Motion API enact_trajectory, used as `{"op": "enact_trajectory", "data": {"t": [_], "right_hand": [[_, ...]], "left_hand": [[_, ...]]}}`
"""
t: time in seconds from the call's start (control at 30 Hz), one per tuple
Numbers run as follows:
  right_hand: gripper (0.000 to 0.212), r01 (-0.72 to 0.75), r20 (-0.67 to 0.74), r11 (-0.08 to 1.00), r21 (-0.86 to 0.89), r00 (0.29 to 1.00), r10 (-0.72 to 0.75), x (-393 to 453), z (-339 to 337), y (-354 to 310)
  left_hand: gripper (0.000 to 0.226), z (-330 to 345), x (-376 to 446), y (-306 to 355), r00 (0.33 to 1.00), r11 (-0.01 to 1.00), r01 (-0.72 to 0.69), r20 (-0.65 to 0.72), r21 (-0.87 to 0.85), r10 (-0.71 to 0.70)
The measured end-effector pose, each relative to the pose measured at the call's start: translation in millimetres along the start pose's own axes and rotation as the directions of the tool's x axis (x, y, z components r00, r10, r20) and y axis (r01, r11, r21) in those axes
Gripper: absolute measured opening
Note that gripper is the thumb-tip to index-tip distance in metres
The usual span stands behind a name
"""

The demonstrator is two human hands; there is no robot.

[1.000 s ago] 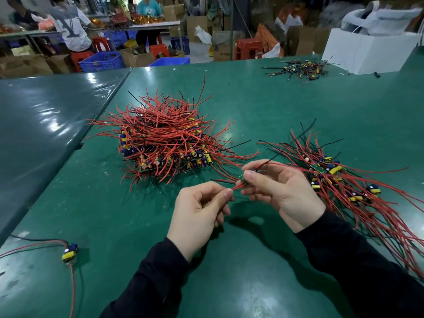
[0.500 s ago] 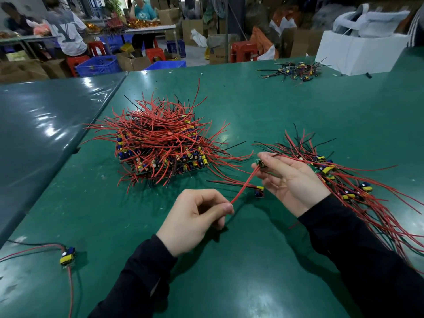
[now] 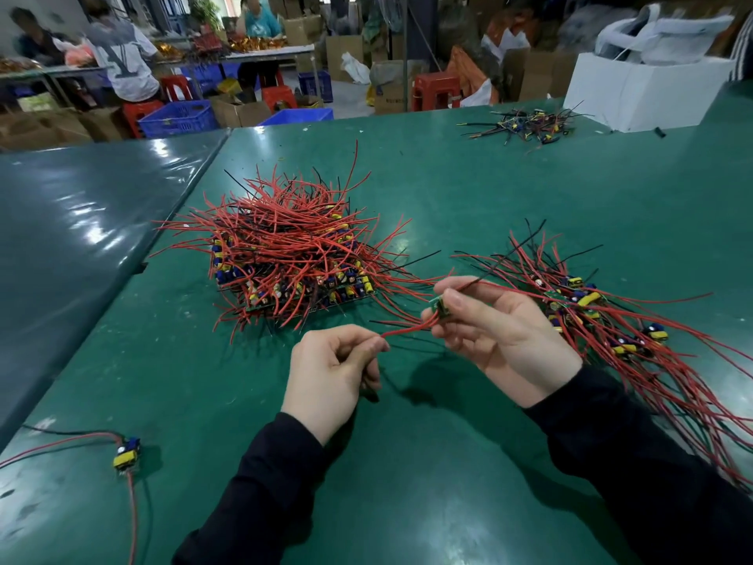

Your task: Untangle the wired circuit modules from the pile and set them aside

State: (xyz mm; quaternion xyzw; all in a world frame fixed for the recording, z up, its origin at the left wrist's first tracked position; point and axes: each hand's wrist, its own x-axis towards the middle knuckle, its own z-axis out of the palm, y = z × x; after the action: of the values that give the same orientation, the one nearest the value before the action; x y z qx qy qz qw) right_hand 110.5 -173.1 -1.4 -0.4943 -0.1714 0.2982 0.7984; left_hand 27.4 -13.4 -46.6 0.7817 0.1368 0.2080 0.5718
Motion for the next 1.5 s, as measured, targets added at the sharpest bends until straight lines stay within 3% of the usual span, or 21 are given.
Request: {"op": "enact_trajectory", "data": {"t": [0.07, 0.23, 0.37, 0.5, 0.63, 0.77, 0.83, 0.9, 0.97, 1.03, 1.13, 1.23, 1.33, 1.4, 1.47, 1.5], "right_hand": [[0.018, 0.012, 0.023, 1.000, -0.004, 1.000, -0.012, -0.8, 1.1, -0.9], [0.017, 0.045, -0.089, 0.998, 0.036, 0.995, -0.042, 3.4, -7.8, -9.4], [0.017, 0.032, 0.022, 0.999, -0.014, 0.999, -0.032, -0.6, 1.6, -0.6], [0.021, 0.082, 0.002, 0.996, 0.043, 0.997, -0.082, 2.0, -5.0, -6.2], [0.035, 0.108, 0.048, 0.993, 0.040, 0.993, -0.109, -0.5, -4.4, -1.0], [0.023, 0.120, -0.136, 0.989, 0.091, 0.985, -0.107, 4.3, -4.7, -8.4], [0.014, 0.094, -0.203, 0.995, 0.044, 0.976, -0.083, 7.4, -11.7, -23.0], [0.019, 0.039, -0.221, 0.998, -0.059, 0.974, -0.051, 8.6, -22.3, -44.8], [0.030, -0.044, -0.244, 0.981, -0.189, 0.970, -0.004, 9.4, -37.2, -70.5], [0.028, -0.168, -0.281, 0.927, -0.336, 0.957, 0.071, 10.4, -55.8, -96.0], [0.028, -0.380, -0.341, 0.758, -0.530, 0.914, 0.219, 12.4, -79.5, -121.4], [0.027, -0.485, -0.414, 0.471, -0.737, 0.874, 0.252, 14.8, -98.2, -120.3], [0.021, -0.450, -0.436, 0.147, -0.881, 0.892, 0.118, 21.6, -108.2, -104.8], [0.034, -0.388, -0.391, -0.062, -0.920, 0.919, 0.047, 25.2, -107.3, -98.6], [0.051, -0.337, -0.341, -0.400, -0.852, 0.938, -0.063, 28.4, -104.1, -96.7], [0.055, -0.317, -0.275, -0.489, -0.813, 0.948, -0.158, 29.8, -99.6, -97.8]], "left_hand": [[0.022, -2.4, 1.0, -1.0, 1.000, 0.999, -0.019, 0.015, 0.029, 0.019], [0.024, -0.4, 0.0, -0.9, 0.988, 0.999, -0.021, 0.153, 0.044, 0.014], [0.025, -2.3, 1.1, -3.3, 0.999, 0.995, -0.036, 0.032, 0.089, 0.033], [0.023, -2.6, -0.6, -1.0, 0.995, 0.985, -0.095, 0.008, 0.144, 0.095], [0.025, 6.1, -2.7, -3.7, 0.998, 0.990, -0.041, -0.033, 0.136, 0.046], [0.024, 10.6, -9.1, -2.4, 0.999, 0.996, -0.017, 0.053, 0.089, 0.013], [0.028, 13.7, -11.5, 0.1, 0.987, 0.998, -0.006, 0.159, 0.057, -0.003], [0.035, 14.6, -13.0, 3.1, 0.975, 0.998, -0.017, 0.220, 0.059, 0.004], [0.039, 13.2, -12.6, 4.6, 0.974, 1.000, -0.020, 0.228, 0.023, 0.014], [0.039, 12.1, -12.3, 5.7, 0.974, 1.000, -0.017, 0.226, -0.011, 0.019], [0.037, 12.5, -12.1, 6.3, 0.972, 1.000, -0.022, 0.232, -0.009, 0.024], [0.034, 13.1, -12.7, 6.7, 0.969, 1.000, -0.018, 0.247, 0.007, 0.015], [0.032, 13.0, -13.8, 6.3, 0.966, 1.000, -0.008, 0.257, 0.015, 0.004], [0.031, 12.8, -13.7, 6.1, 0.967, 1.000, 0.001, 0.255, 0.018, -0.006], [0.031, 13.2, -13.5, 5.6, 0.968, 0.999, 0.008, 0.251, 0.031, -0.015], [0.031, 13.3, -13.3, 5.6, 0.969, 0.999, 0.010, 0.248, 0.038, -0.019]]}}
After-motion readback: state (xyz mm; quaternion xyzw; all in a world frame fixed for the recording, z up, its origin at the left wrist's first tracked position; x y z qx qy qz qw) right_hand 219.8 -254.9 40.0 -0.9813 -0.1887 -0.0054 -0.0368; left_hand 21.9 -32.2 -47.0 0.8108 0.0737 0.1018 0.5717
